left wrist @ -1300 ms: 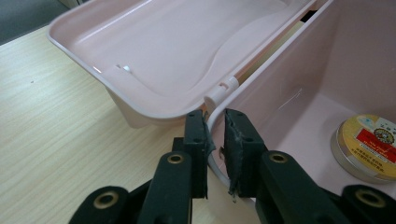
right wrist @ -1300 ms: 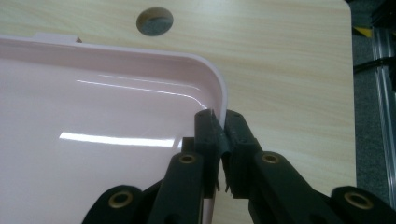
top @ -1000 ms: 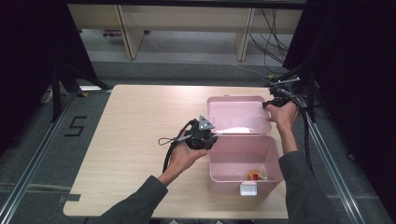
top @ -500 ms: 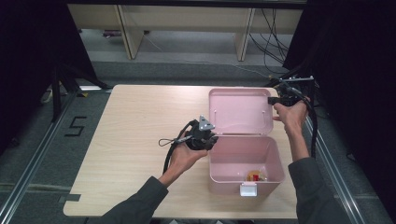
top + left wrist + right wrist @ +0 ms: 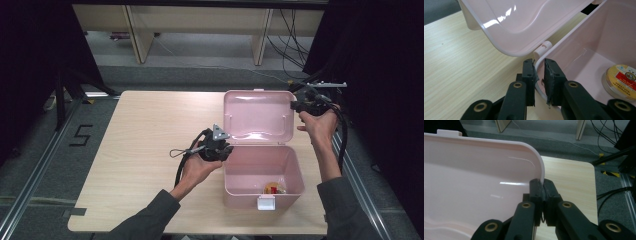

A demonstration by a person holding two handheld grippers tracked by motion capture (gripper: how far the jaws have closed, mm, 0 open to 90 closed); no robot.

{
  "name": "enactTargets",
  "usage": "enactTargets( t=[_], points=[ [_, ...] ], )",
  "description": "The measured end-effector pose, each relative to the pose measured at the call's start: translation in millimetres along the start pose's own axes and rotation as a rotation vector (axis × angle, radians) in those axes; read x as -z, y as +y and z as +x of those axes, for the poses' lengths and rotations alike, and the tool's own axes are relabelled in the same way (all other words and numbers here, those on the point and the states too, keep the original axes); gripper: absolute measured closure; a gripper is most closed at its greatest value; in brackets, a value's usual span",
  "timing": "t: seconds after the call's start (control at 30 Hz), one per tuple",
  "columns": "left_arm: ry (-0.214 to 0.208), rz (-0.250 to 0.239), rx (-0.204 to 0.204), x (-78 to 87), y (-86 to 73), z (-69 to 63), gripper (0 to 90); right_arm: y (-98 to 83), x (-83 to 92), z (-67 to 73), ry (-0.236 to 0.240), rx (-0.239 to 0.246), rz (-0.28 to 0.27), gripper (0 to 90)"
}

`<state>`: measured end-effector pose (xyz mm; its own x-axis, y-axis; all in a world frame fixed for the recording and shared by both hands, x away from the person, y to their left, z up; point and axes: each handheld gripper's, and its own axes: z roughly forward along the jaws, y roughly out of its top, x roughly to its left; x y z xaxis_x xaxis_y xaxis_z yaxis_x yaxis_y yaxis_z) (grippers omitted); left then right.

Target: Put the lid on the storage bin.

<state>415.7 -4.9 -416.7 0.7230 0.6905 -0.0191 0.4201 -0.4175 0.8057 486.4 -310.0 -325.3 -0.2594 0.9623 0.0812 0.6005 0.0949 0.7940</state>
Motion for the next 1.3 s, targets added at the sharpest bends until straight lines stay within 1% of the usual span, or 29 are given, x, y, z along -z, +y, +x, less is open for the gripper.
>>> enactTargets(
  t=[0.03,0.07,0.1,0.17,0.2,0.27,0.3,0.33,0.4,0.47,0.5,0.53,0.57,0.63,0.67,0.73,0.77,0.8,0.83,0.87,0.9,0.93,0.97,1.0,1.03,1.1,1.13,1.17,1.3],
  points=[
    [0.001,0.0,0.0,-0.1,0.0,-0.1,78.7,0.2,4.0,-1.5,0.001,0.032,-0.01,87.9],
    [0.002,0.001,-0.001,-0.1,0.1,-0.1,78.7,0.1,6.2,-1.5,0.003,0.034,-0.013,87.9],
    [0.002,0.0,-0.001,-0.2,0.1,-0.3,78.7,-0.4,7.8,0.4,0.009,0.012,-0.017,87.9],
    [0.004,0.001,-0.002,-0.1,0.1,-0.5,78.7,-0.3,12.3,-0.8,0.004,0.038,-0.021,87.9],
    [0.0,0.002,-0.004,-0.3,0.0,0.0,78.7,-0.4,14.3,-0.8,0.012,0.042,-0.023,87.9],
    [0.001,0.001,-0.002,-0.4,0.0,-0.2,78.6,-0.6,16.2,-0.6,0.018,0.039,-0.018,87.9],
    [0.001,-0.001,-0.003,-0.5,0.0,-0.3,78.6,-0.9,17.5,0.4,0.026,0.022,-0.024,87.9],
    [0.002,0.001,-0.004,-0.5,0.0,-0.3,78.7,-0.8,20.7,1.0,0.027,0.02,-0.025,87.9],
    [0.001,0.001,-0.003,-0.5,0.0,-0.2,78.7,-0.8,23.6,-0.3,0.029,0.046,-0.03,87.9],
    [0.002,0.001,-0.003,-0.5,0.0,-0.2,78.6,-1.1,26.7,1.2,0.032,0.04,-0.028,88.0],
    [0.001,0.001,-0.002,-0.5,0.0,-0.1,78.6,-1.0,27.5,0.4,0.031,0.056,-0.032,88.0],
    [0.001,0.0,-0.002,-0.5,0.0,-0.1,78.6,-1.2,28.5,0.7,0.029,0.056,-0.032,88.0],
    [0.001,0.0,-0.001,-0.5,-0.1,-0.1,78.6,-1.9,29.3,1.9,0.035,0.041,-0.031,88.0],
    [0.004,0.0,0.0,-0.4,-0.3,-0.3,78.6,-2.1,31.4,1.4,0.03,0.063,-0.038,88.1],
    [0.004,0.0,0.0,-0.4,-0.3,-0.3,78.5,-2.1,31.4,1.4,0.03,0.063,-0.038,88.1],
    [0.006,-0.006,0.01,-0.5,-0.5,-0.8,78.5,-3.5,34.7,4.0,0.036,0.038,-0.041,88.1],
    [0.007,-0.006,0.011,-0.5,-0.6,-0.9,78.6,-3.9,35.8,3.5,0.038,0.053,-0.045,88.1],
    [0.007,-0.006,0.011,-0.5,-0.6,-0.9,78.5,-3.9,35.8,3.5,0.038,0.053,-0.045,88.1],
    [0.008,-0.007,0.01,-0.6,-0.7,-1.0,78.5,-3.6,37.8,1.9,0.036,0.08,-0.047,88.1],
    [0.007,-0.003,0.004,-0.2,-0.6,-0.6,78.5,-4.0,39.7,2.6,0.035,0.076,-0.046,88.1],
    [0.007,-0.007,0.011,-0.5,-0.6,-1.0,78.5,-4.7,42.2,2.9,0.047,0.07,-0.049,88.2],
    [0.007,-0.008,0.011,-0.6,-0.7,-1.0,78.5,-5.1,43.7,2.6,0.045,0.077,-0.05,88.2],
    [0.008,-0.009,0.012,-0.7,-0.7,-1.1,78.5,-5.9,45.8,5.3,0.049,0.045,-0.042,88.2],
    [0.008,-0.009,0.012,-0.7,-0.7,-1.1,78.5,-5.9,45.8,5.3,0.049,0.045,-0.042,88.2],
    [0.009,-0.01,0.01,-0.7,-0.8,-1.1,78.5,-6.2,47.8,4.4,0.047,0.077,-0.047,88.3],
    [0.011,-0.011,0.013,-0.7,-1.0,-1.3,78.5,-7.0,50.9,5.3,0.046,0.089,-0.051,88.2],
    [0.012,-0.013,0.013,-0.7,-1.3,-1.4,78.4,-7.8,52.4,6.8,0.045,0.078,-0.056,88.2],
    [0.014,-0.014,0.013,-0.7,-1.4,-1.5,78.3,-8.3,54.5,6.4,0.039,0.096,-0.053,88.3],
    [0.018,-0.017,0.012,-0.7,-1.9,-2.1,78.3,-12.0,59.7,8.0,0.051,0.095,-0.074,88.2]
  ],
)
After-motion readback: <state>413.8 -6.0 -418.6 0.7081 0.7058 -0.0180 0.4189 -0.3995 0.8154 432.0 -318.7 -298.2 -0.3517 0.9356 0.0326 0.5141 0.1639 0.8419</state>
